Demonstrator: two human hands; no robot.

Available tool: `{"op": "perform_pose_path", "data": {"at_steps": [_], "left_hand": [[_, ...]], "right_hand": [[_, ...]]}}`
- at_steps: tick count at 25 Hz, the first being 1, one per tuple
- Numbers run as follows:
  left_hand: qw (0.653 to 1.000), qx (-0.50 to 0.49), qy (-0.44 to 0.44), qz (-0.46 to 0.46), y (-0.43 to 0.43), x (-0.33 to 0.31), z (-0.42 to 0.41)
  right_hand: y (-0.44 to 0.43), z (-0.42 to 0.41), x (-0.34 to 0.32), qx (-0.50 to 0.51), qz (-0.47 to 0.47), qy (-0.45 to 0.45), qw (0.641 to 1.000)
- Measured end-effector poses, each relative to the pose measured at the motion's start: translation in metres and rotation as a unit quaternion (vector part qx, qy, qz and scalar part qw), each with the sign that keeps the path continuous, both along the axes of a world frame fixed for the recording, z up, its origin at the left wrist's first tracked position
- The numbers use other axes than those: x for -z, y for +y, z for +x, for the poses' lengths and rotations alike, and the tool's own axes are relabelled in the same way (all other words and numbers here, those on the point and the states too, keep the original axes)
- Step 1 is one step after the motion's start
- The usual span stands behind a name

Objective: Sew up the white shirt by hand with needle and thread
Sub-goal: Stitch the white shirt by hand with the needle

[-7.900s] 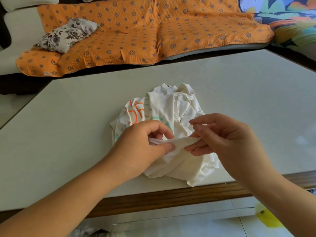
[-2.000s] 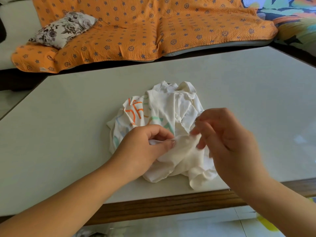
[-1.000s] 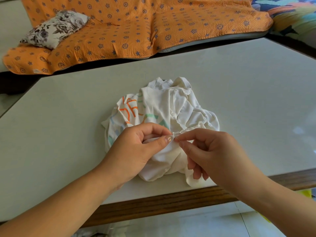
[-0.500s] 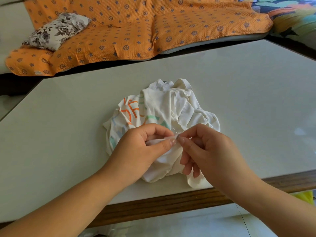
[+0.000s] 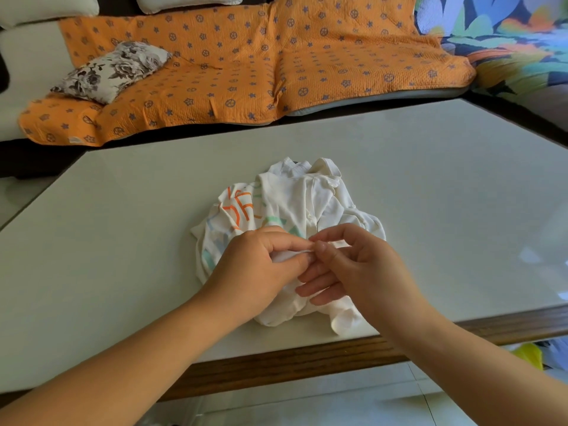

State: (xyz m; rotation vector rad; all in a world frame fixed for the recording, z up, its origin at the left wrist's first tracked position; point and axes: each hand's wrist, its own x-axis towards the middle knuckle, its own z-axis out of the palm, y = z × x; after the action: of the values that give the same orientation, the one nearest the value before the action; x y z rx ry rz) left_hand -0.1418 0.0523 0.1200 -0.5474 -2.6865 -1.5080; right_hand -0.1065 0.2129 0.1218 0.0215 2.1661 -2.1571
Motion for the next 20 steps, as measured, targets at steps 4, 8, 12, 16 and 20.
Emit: {"op": "perform_pose_path", "data": {"at_steps": [4,8,12,16,20], "left_hand": [[0.999,-0.003,0.032,-0.014,-0.002,-0.002,0.001],[0.999,-0.001,0.031,-0.024,-0.006,-0.005,0.005],[1.0,0.005,-0.007,0.024,-0.008,-0.011,0.011],[0.996,0.01,-0.036,0.087,-0.012,-0.02,0.016],[0.993,0.011,-0.062,0.101,-0.01,-0.022,0.014]], "right_hand": [[-0.005,0.005,-0.011,0.021,0.02,-0.011,1.0],[-0.012,0.007,-0.023,0.035,0.055,-0.042,0.997],[-0.017,0.01,-0.042,0.031,0.112,-0.049,0.992],[-0.017,0.01,-0.056,0.037,0.166,-0.016,0.985],[-0.011,0.002,-0.043,0.069,0.153,-0.008,0.986]]}}
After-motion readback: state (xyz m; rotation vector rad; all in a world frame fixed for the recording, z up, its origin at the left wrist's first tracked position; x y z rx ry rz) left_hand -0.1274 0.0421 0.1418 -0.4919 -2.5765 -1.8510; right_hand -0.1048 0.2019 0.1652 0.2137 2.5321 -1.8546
